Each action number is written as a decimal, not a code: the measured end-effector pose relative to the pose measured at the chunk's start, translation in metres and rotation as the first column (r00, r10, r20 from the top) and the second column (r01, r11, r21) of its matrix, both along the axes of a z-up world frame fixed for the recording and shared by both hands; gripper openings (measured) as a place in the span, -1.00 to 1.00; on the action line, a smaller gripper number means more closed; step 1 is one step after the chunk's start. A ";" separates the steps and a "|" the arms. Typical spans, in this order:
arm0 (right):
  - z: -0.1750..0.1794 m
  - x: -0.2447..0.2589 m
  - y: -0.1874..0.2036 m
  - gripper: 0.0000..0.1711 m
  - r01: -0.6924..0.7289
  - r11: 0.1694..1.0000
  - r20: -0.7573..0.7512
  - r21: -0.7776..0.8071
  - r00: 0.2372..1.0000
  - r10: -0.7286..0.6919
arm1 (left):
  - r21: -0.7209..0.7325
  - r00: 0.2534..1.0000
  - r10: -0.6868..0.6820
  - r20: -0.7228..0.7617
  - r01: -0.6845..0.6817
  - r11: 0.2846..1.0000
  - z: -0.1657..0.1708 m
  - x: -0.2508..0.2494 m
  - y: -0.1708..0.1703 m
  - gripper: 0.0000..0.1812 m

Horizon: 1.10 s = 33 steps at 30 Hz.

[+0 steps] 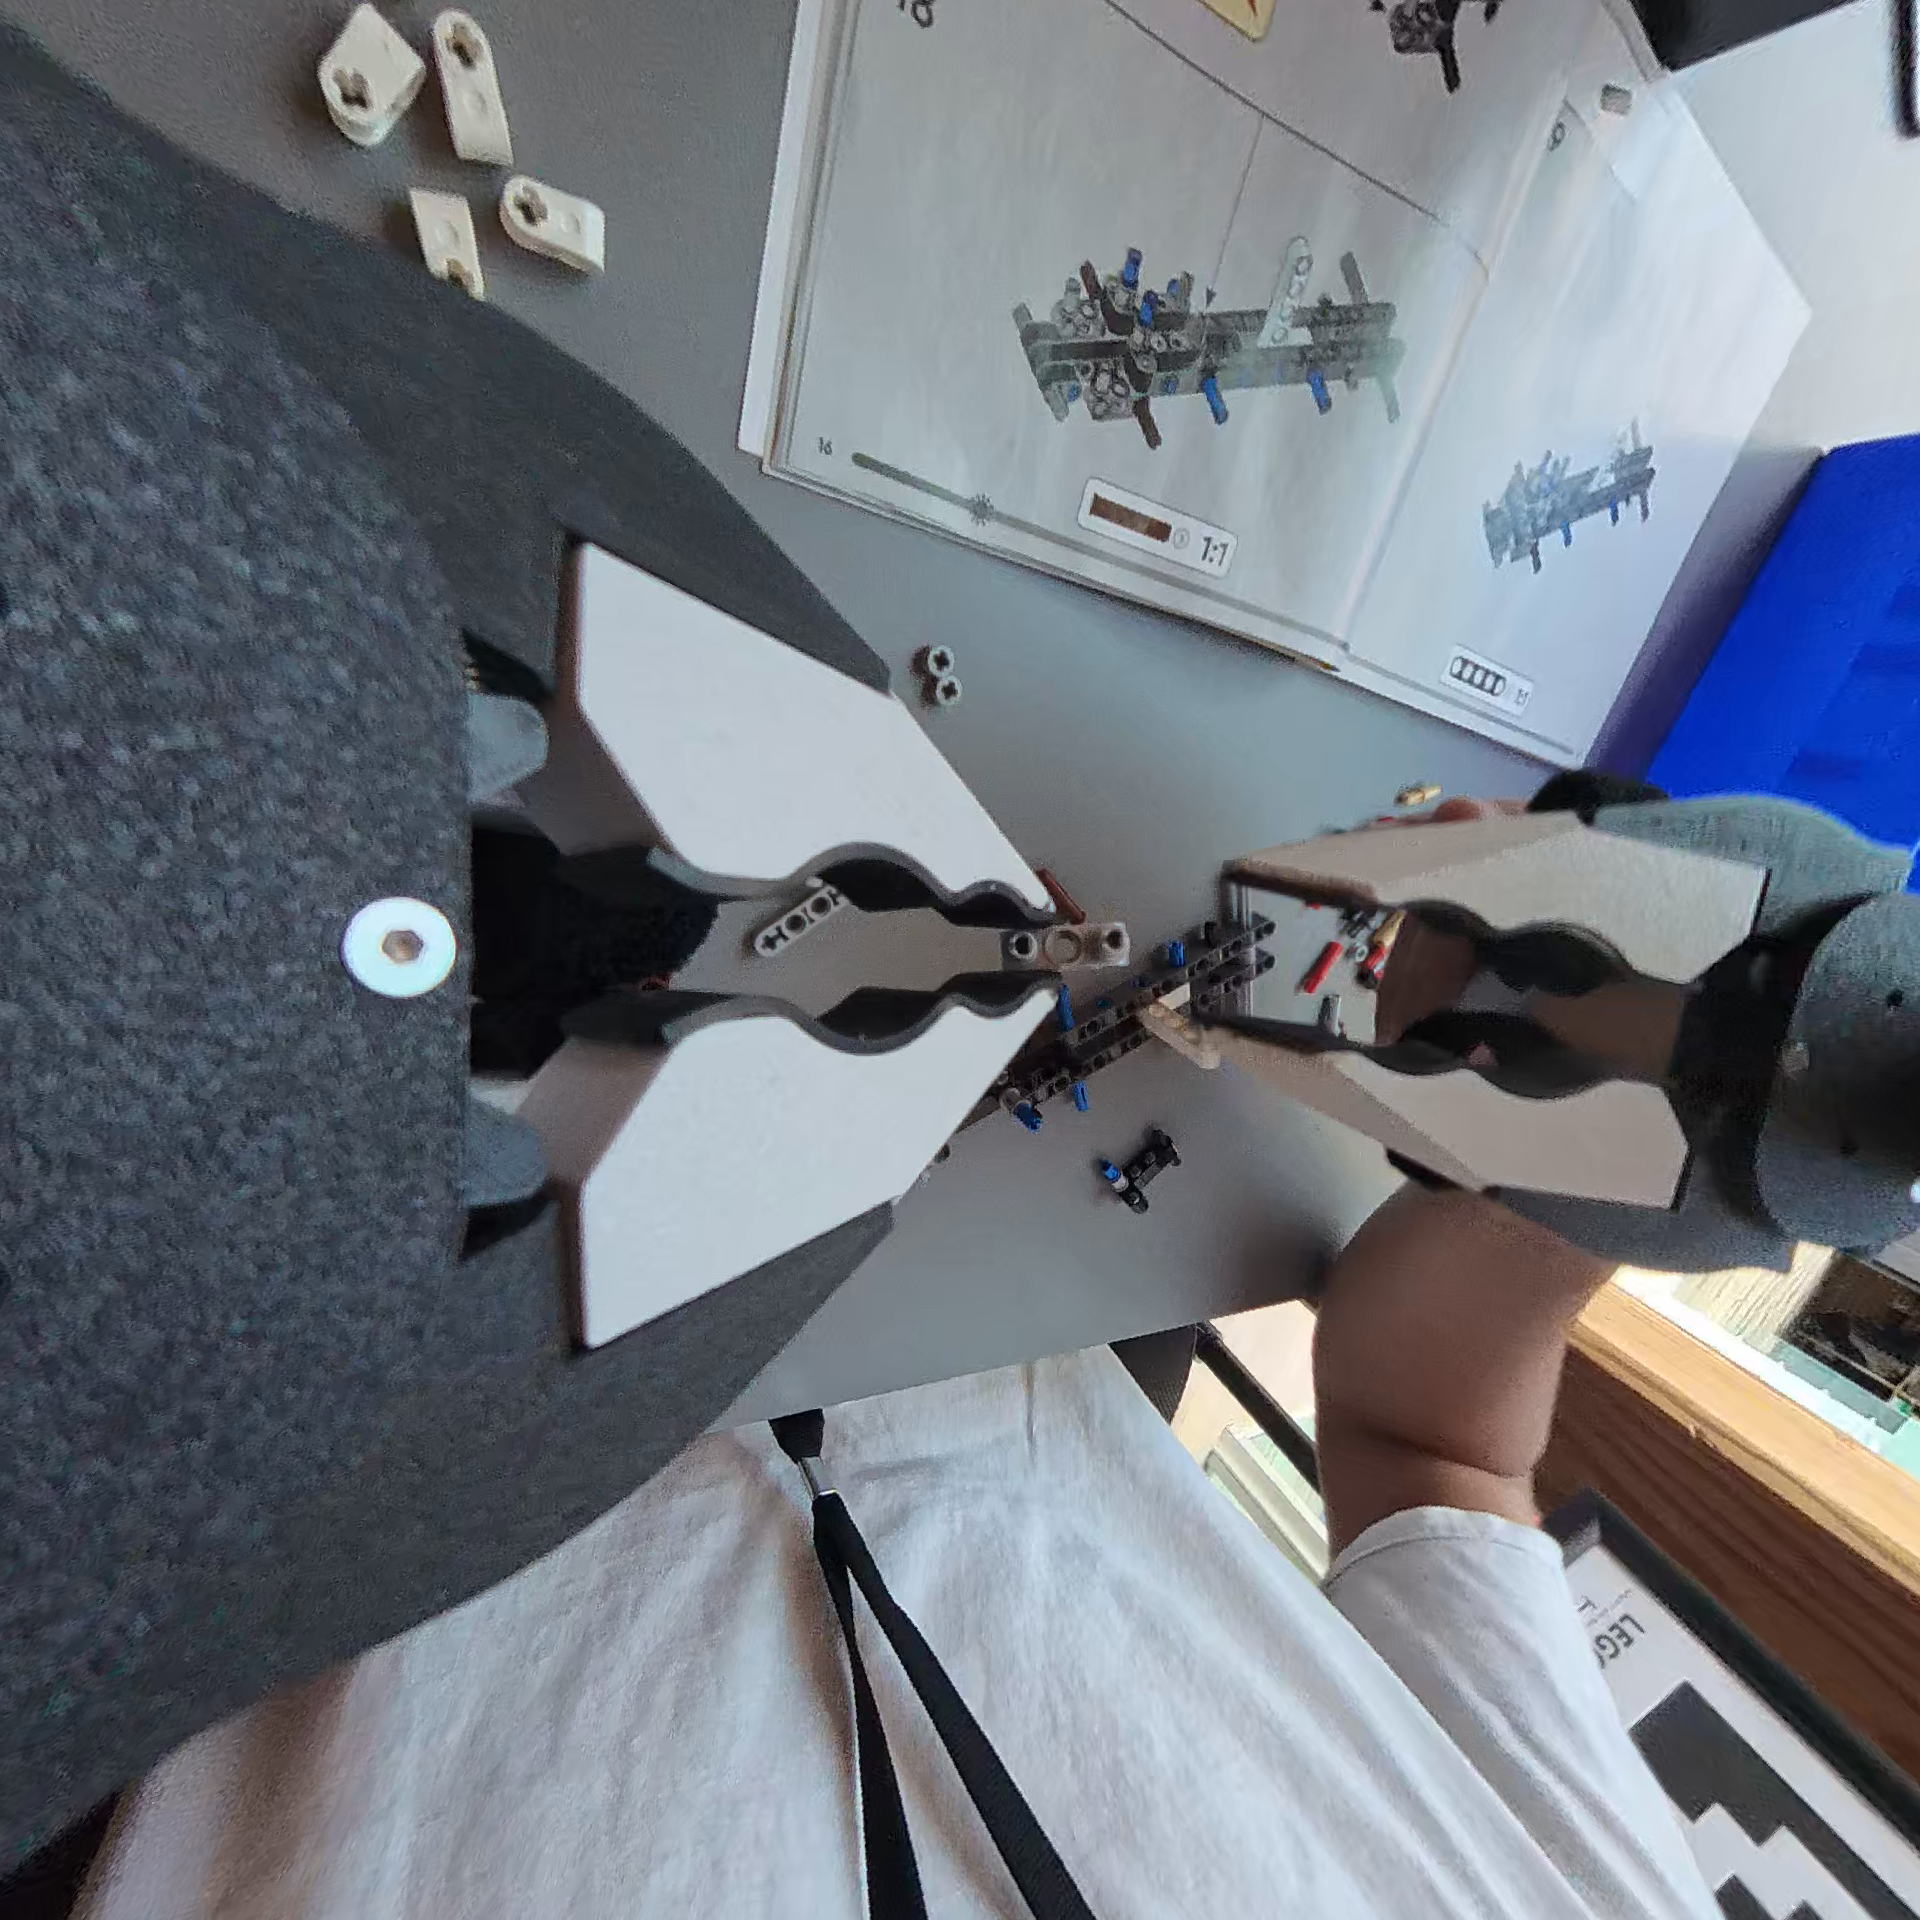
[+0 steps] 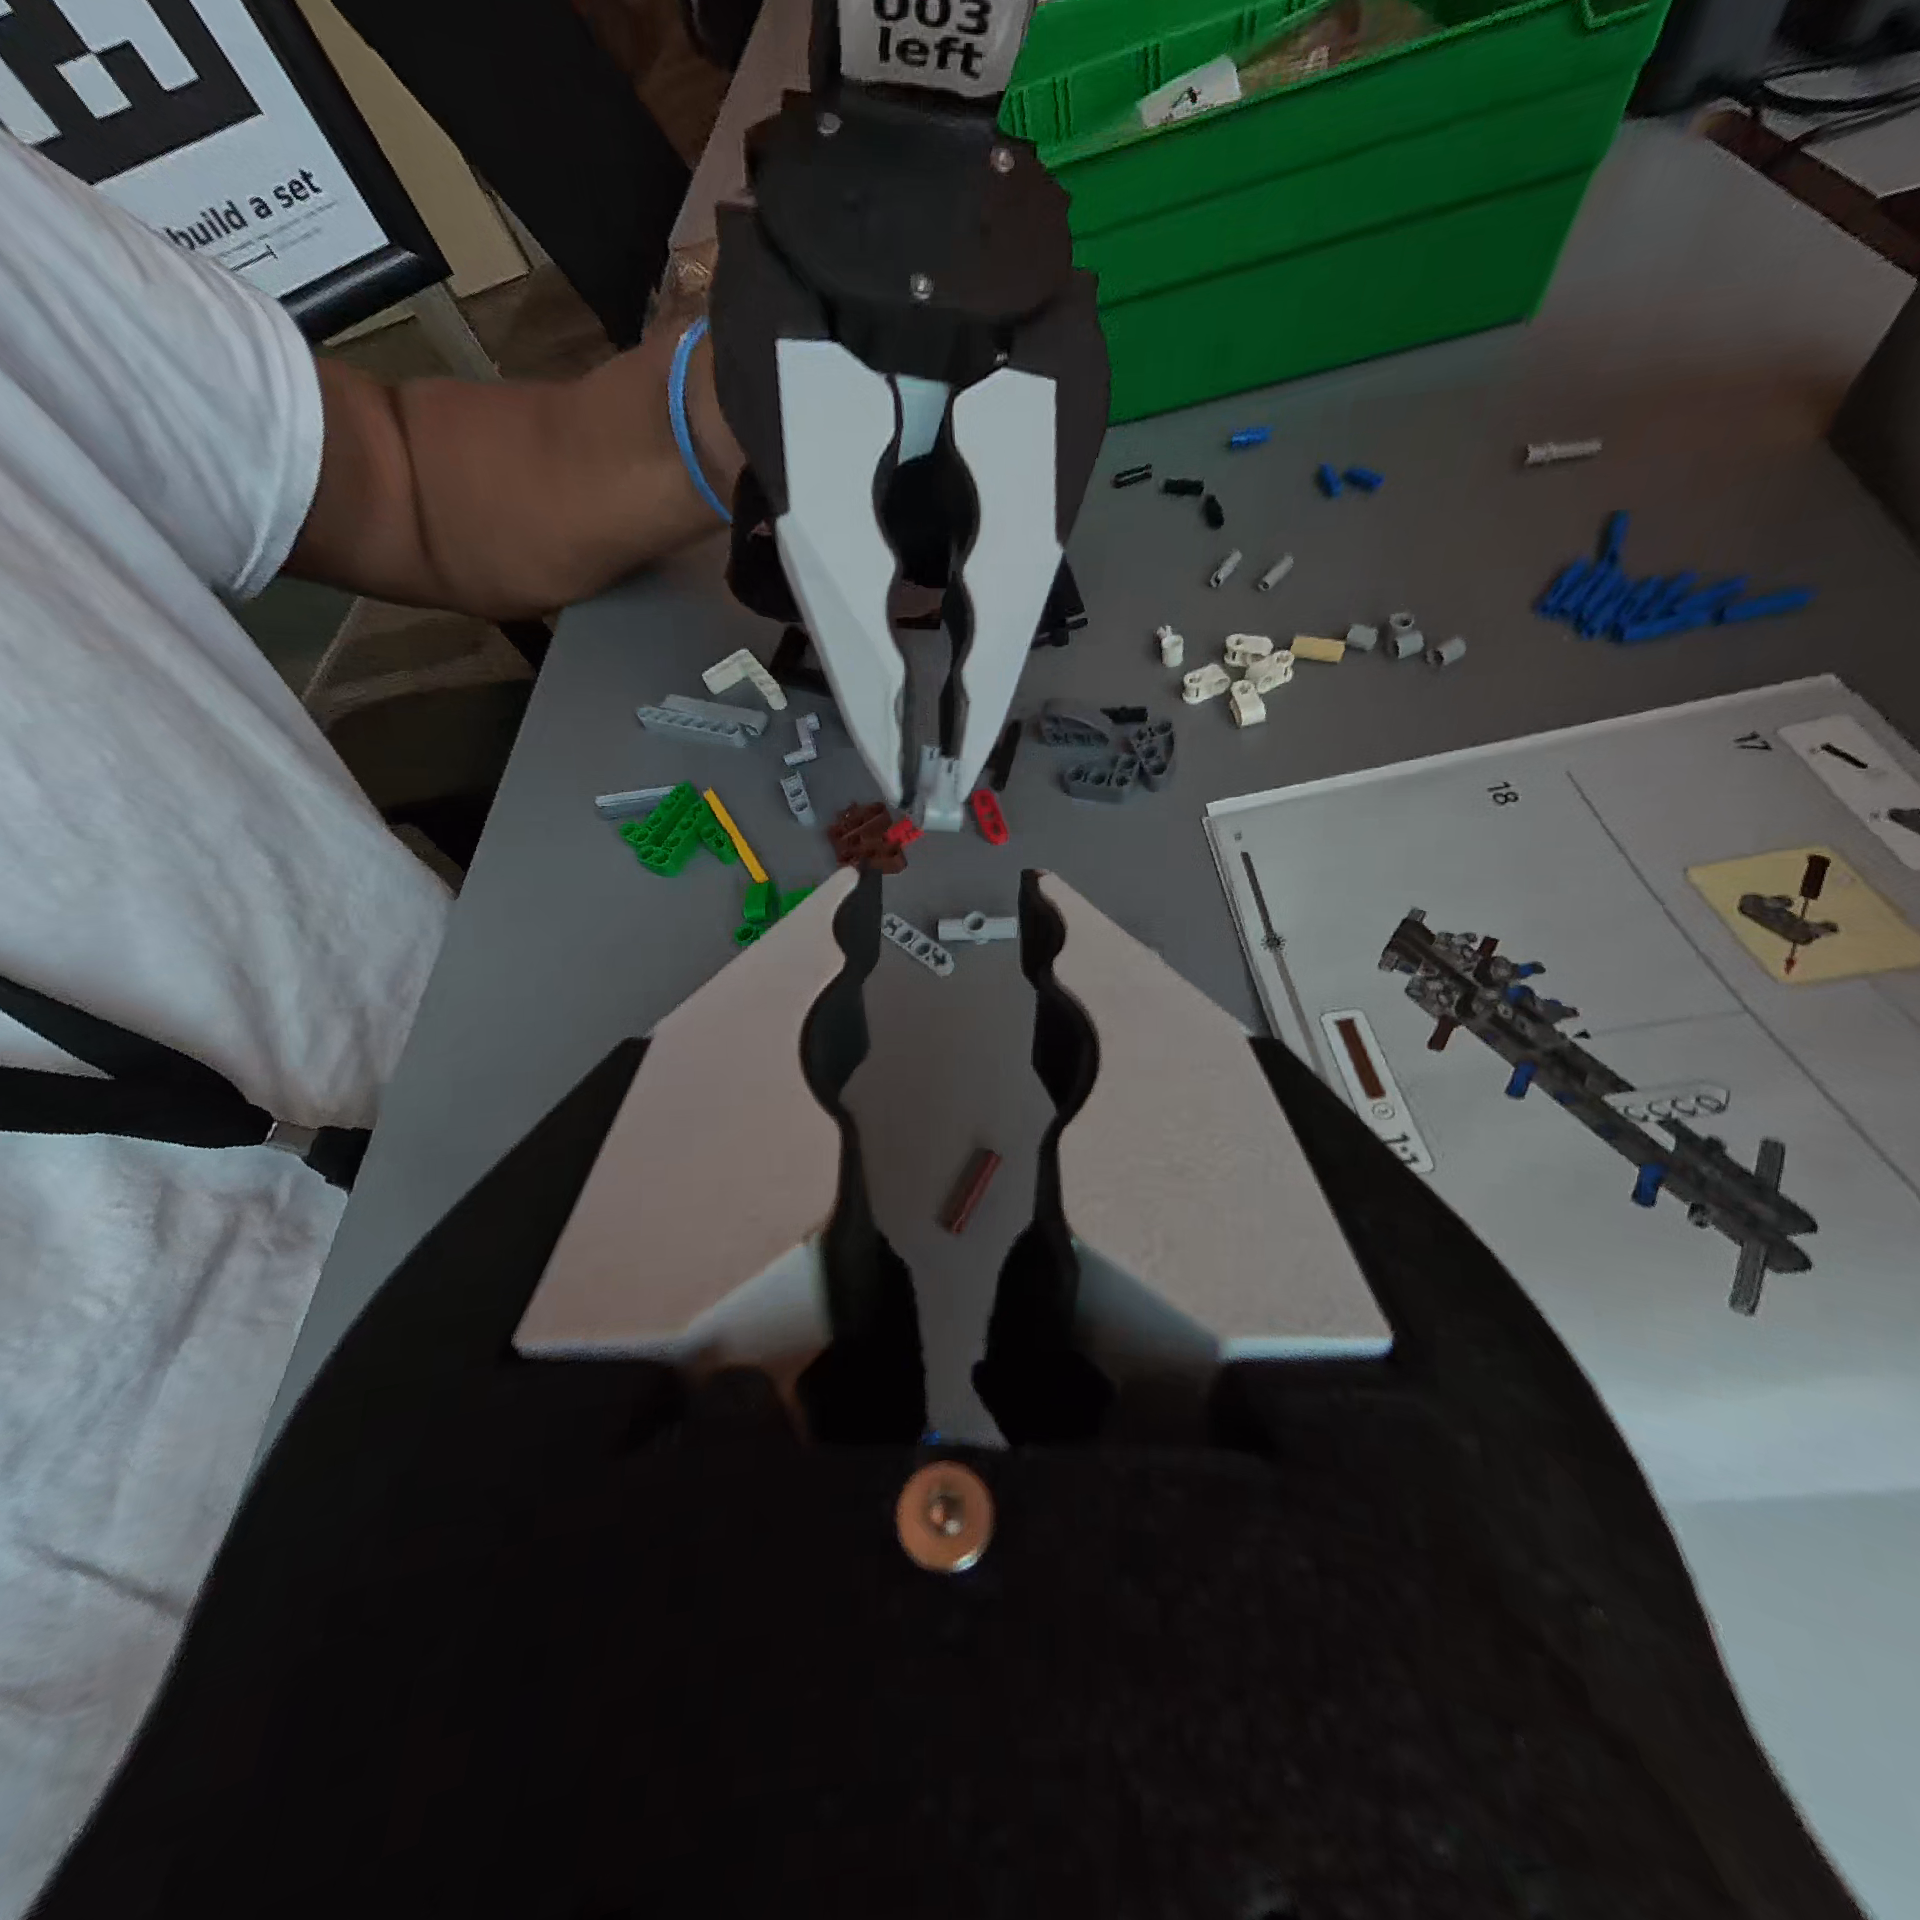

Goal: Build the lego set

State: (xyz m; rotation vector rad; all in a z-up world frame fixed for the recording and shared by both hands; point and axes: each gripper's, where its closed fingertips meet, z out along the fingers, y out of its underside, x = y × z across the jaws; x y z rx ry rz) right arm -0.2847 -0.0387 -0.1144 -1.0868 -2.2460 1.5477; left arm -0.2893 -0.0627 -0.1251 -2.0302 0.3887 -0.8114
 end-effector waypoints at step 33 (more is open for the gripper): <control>0.007 -0.001 -0.015 -1.00 0.082 0.823 0.304 -0.562 0.946 0.113 | 0.507 0.757 0.252 -0.602 0.118 0.854 0.008 0.010 0.006 -0.52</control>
